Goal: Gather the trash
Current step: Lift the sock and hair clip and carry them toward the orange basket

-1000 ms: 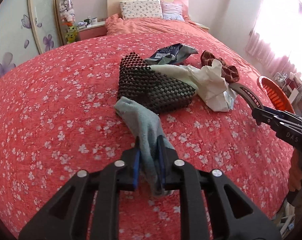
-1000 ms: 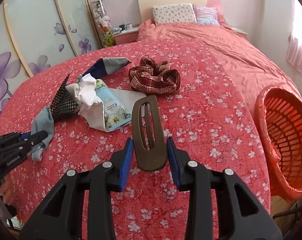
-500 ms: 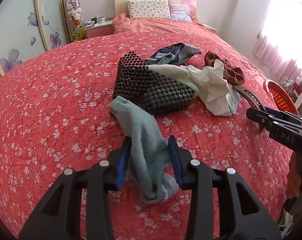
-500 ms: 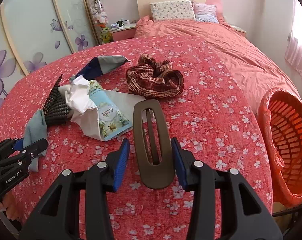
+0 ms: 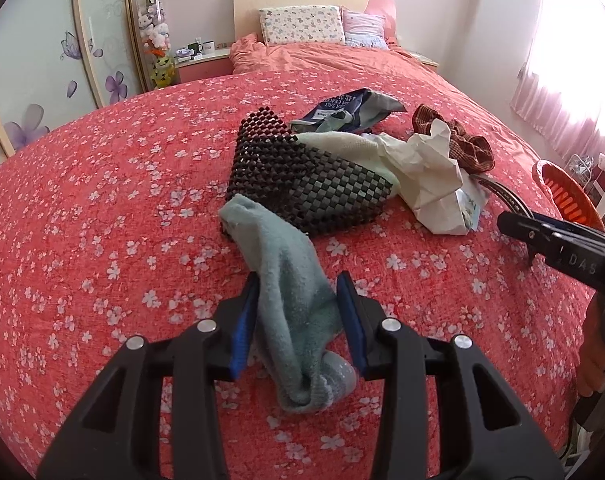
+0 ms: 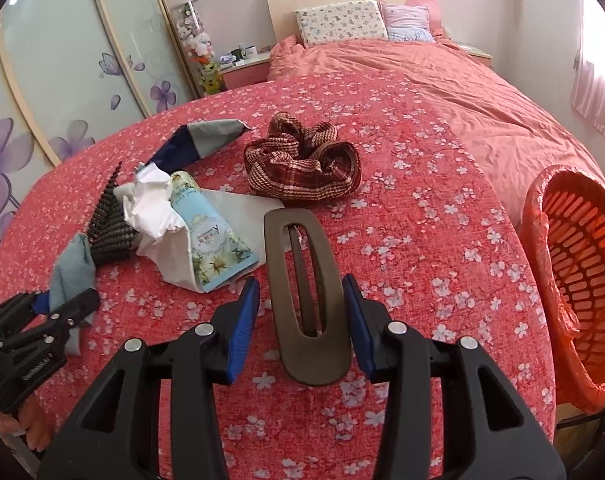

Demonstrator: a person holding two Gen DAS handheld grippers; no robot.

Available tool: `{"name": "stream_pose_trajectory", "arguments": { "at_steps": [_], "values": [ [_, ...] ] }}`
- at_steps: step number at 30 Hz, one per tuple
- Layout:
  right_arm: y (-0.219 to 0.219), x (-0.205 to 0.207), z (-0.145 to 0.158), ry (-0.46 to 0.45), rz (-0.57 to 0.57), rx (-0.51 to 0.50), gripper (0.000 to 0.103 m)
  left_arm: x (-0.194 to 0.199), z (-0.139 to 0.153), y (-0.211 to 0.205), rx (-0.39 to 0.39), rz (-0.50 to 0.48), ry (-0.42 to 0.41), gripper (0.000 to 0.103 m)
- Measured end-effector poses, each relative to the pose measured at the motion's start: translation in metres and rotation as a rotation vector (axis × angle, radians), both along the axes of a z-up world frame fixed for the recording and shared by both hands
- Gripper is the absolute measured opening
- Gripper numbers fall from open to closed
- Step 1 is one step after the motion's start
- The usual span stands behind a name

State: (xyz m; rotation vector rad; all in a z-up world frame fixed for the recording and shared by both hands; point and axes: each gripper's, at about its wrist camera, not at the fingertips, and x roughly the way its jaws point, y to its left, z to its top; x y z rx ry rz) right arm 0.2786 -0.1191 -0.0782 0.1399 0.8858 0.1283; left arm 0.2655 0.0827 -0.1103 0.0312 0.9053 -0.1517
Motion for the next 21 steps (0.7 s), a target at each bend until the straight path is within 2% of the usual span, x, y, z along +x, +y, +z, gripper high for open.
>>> {"name": "stream_pose_trajectory", "arguments": {
  "at_steps": [21],
  "values": [
    [-0.008,-0.007,0.0,-0.005,0.006,0.049,0.043,-0.004,0.004,0.011,-0.028,0.012,0.001,0.038]
  ]
}}
